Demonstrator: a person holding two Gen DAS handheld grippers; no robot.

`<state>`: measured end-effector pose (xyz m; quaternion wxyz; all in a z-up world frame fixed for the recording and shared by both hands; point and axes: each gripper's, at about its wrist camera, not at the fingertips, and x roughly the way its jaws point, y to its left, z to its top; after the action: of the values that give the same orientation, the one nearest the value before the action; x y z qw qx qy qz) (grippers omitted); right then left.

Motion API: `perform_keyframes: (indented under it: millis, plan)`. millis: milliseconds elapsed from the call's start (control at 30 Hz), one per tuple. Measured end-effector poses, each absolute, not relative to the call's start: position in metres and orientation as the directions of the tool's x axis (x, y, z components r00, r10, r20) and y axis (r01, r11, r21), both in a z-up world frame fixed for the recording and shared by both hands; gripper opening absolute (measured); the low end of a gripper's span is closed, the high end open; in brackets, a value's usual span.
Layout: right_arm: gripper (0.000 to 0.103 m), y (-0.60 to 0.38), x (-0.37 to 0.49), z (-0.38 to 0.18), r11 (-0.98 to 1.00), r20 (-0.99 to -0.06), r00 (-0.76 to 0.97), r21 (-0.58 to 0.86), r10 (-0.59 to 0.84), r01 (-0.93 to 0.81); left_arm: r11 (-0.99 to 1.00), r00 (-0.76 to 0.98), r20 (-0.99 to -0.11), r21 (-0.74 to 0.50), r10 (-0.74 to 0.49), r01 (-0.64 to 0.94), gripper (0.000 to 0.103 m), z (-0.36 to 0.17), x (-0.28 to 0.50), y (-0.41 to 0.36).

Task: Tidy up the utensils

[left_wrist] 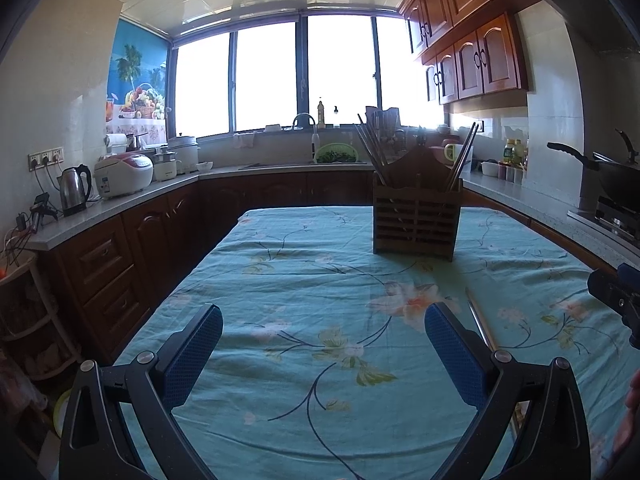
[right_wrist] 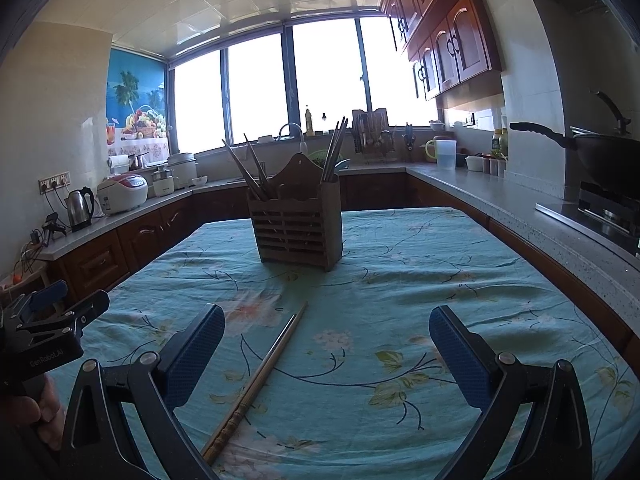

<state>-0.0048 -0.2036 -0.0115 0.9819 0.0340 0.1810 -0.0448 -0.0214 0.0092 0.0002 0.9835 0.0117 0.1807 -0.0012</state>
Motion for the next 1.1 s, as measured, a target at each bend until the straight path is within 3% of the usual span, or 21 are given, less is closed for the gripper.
perform_keyframes:
  millis: [1100]
  plan:
    - [0.103, -0.202, -0.006, -0.004, 0.995, -0.341, 0.938, 0.059, -0.06, 0.085, 1.0, 0.934, -0.356, 0.013, -0.014, 0.02, 0.102, 0.002, -0.022, -0.001]
